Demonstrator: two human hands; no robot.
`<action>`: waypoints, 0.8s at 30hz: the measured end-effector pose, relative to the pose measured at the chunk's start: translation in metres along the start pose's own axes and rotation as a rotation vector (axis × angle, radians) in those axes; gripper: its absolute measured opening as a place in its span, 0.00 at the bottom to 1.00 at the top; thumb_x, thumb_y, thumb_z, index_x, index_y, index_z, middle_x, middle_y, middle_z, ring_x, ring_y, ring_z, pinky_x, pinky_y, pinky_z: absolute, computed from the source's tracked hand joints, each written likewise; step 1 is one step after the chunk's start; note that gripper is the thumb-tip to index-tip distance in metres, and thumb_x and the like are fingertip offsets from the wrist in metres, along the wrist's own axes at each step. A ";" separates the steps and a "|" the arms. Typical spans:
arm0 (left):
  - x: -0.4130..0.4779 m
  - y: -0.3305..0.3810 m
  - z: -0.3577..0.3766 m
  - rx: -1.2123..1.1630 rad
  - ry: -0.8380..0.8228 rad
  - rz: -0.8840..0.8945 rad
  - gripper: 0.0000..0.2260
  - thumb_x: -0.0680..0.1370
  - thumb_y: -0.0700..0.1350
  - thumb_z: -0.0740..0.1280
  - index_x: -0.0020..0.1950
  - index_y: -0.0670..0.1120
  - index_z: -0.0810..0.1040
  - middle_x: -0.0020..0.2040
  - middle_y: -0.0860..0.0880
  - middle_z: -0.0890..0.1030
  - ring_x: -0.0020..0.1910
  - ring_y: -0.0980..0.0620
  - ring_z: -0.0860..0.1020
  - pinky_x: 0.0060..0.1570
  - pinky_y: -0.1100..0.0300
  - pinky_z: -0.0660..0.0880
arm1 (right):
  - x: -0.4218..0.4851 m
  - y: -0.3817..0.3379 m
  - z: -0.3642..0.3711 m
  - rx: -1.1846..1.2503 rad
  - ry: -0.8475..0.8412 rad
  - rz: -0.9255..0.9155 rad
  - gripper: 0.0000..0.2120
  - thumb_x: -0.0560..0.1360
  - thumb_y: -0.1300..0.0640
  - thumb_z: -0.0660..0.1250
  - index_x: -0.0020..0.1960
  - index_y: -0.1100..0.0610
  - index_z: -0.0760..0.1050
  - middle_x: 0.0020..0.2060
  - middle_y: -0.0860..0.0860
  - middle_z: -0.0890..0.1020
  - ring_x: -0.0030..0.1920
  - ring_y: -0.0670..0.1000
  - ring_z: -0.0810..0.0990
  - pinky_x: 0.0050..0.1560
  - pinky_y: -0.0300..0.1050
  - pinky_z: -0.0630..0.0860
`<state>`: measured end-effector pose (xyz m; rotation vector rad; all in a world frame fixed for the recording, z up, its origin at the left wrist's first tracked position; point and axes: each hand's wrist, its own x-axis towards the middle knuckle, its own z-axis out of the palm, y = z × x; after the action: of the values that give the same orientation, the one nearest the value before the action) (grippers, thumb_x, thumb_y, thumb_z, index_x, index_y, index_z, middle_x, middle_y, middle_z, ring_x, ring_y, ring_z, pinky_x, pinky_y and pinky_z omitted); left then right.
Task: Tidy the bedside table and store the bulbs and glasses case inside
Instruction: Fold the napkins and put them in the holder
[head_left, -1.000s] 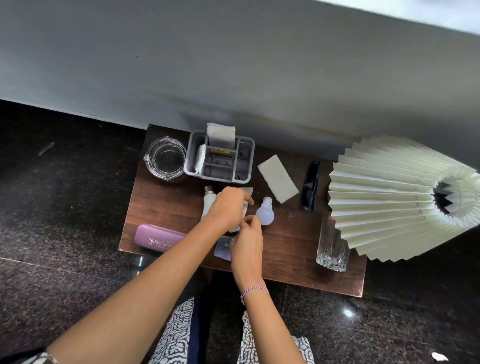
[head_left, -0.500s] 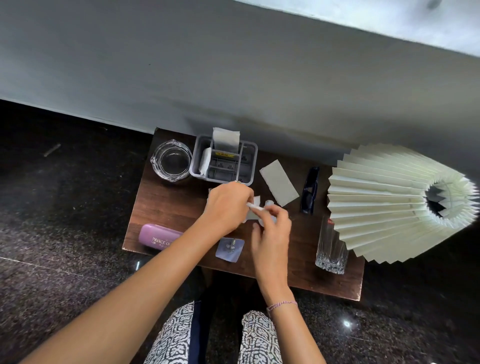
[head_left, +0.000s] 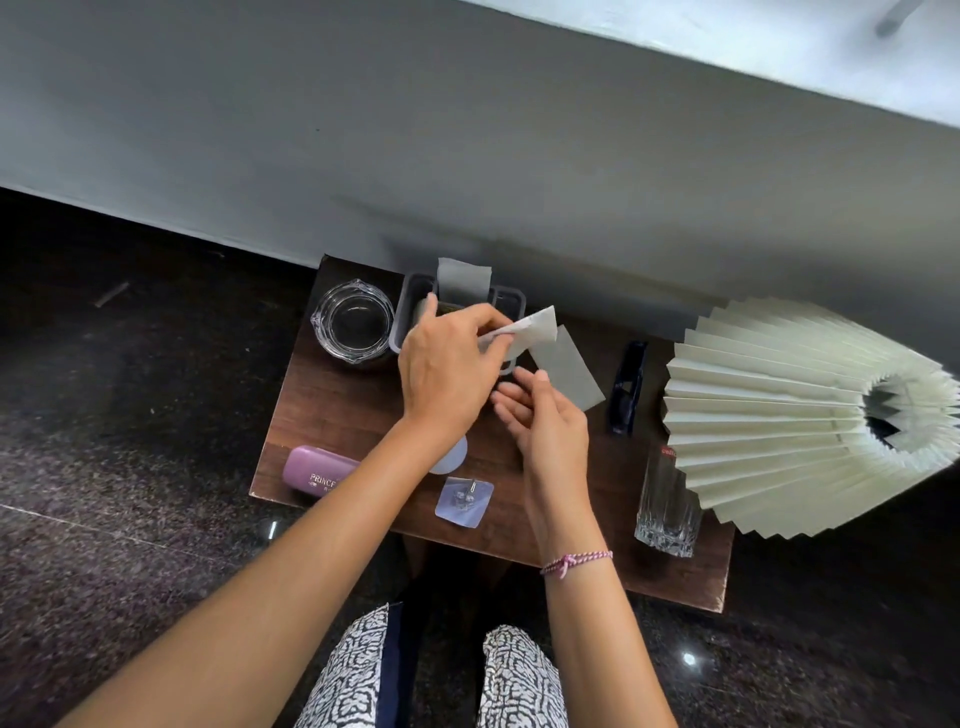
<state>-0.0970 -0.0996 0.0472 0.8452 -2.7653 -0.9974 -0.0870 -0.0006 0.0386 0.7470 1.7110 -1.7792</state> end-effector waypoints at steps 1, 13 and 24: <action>0.002 0.001 0.001 -0.044 -0.012 -0.038 0.04 0.73 0.48 0.69 0.47 0.53 0.82 0.42 0.49 0.85 0.53 0.47 0.80 0.54 0.53 0.76 | 0.002 -0.003 0.004 0.032 -0.017 0.018 0.15 0.81 0.52 0.57 0.55 0.60 0.78 0.48 0.56 0.83 0.50 0.51 0.83 0.52 0.42 0.79; 0.020 0.007 0.012 -0.823 -0.395 -0.485 0.10 0.80 0.48 0.58 0.55 0.45 0.75 0.43 0.49 0.79 0.43 0.54 0.76 0.45 0.60 0.70 | 0.018 -0.030 0.022 0.250 -0.181 0.017 0.30 0.79 0.39 0.45 0.69 0.57 0.68 0.70 0.53 0.70 0.72 0.51 0.66 0.71 0.50 0.64; 0.027 0.008 0.010 -1.012 -0.346 -0.553 0.24 0.80 0.61 0.47 0.62 0.49 0.74 0.50 0.52 0.83 0.54 0.54 0.79 0.50 0.61 0.72 | 0.036 -0.030 0.019 0.420 -0.238 -0.012 0.36 0.76 0.32 0.39 0.59 0.56 0.73 0.56 0.48 0.77 0.63 0.50 0.74 0.64 0.52 0.67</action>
<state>-0.1258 -0.1031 0.0412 1.2794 -1.7196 -2.4750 -0.1334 -0.0190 0.0339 0.6584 1.2050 -2.1697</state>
